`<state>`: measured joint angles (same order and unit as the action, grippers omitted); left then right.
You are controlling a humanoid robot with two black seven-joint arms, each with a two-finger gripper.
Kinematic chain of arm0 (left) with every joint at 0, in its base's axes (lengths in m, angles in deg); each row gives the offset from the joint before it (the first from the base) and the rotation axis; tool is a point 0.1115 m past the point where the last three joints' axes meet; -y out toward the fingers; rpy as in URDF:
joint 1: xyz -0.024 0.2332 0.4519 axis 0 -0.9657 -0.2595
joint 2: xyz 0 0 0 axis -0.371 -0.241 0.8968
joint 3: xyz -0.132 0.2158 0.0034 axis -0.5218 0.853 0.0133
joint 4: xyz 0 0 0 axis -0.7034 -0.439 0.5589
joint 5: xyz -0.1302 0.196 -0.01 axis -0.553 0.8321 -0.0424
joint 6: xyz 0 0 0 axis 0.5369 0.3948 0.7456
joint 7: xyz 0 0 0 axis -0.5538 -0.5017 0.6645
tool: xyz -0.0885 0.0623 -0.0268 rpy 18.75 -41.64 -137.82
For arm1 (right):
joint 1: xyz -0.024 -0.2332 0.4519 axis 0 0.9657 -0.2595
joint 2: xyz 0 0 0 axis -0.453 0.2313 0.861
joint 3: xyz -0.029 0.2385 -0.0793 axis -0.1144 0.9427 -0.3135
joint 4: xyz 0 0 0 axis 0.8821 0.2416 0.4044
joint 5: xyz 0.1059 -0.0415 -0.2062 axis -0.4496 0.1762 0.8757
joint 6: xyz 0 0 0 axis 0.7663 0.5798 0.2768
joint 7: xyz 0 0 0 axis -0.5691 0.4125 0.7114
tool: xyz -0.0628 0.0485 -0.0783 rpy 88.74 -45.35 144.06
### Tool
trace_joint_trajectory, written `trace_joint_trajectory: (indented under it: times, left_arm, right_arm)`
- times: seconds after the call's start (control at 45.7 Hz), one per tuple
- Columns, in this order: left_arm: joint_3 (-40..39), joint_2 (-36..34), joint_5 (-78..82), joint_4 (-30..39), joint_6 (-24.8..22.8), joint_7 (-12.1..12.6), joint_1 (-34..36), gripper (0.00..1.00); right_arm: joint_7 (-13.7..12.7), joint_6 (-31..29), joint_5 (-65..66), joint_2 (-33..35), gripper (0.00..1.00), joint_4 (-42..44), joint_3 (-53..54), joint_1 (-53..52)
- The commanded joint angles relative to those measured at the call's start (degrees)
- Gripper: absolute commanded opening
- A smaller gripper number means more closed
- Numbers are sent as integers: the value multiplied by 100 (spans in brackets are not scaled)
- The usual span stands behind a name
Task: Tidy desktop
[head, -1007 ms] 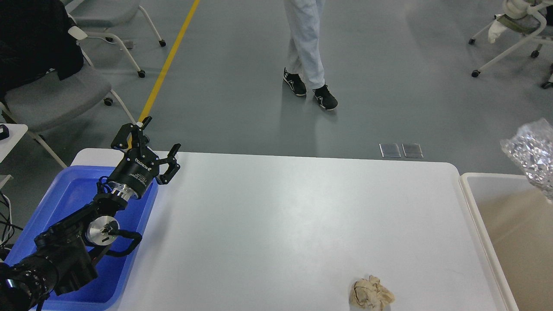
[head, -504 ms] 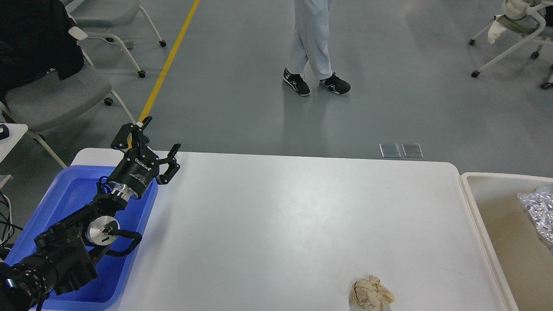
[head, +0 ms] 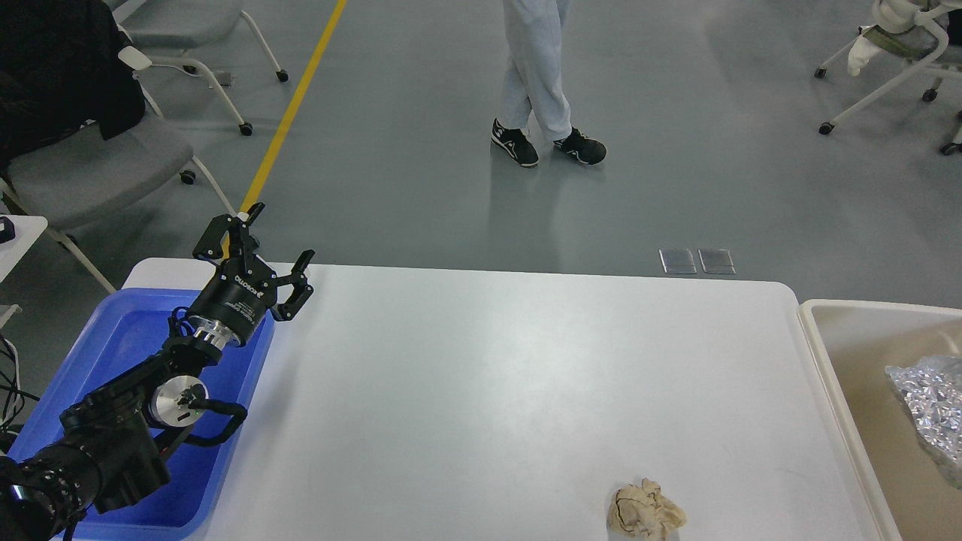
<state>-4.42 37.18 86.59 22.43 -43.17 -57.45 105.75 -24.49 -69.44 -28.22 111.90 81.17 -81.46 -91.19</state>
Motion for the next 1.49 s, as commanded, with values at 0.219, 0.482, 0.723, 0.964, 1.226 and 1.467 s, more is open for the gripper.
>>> trace_joint_trajectory:
  times: [0.219, 0.482, 0.723, 0.964, 1.226, 1.467]
  left_arm:
    - [0, 0, 0, 0, 1, 0, 0, 100]
    - [0, 0, 0, 0, 1, 0, 0, 100]
    - [0, 0, 0, 0, 1, 0, 0, 100]
    - [0, 0, 0, 0, 1, 0, 0, 100]
    - [0, 0, 0, 0, 1, 0, 0, 100]
    - [0, 0, 0, 0, 1, 0, 0, 100]
  right_arm:
    - [54, 88, -16, -273, 95, -15, 23, 44]
    - [54, 70, 45, -247, 99, -76, 41, -211]
    - [54, 44, 19, -89, 99, -111, 76, -966]
    - [36, -27, 54, 447, 100, -1103, 67, -2135]
    - [54, -9, 45, 668, 100, -2546, 251, -2944]
    - [62, -96, 36, 396, 100, -3397, 1453, -2988]
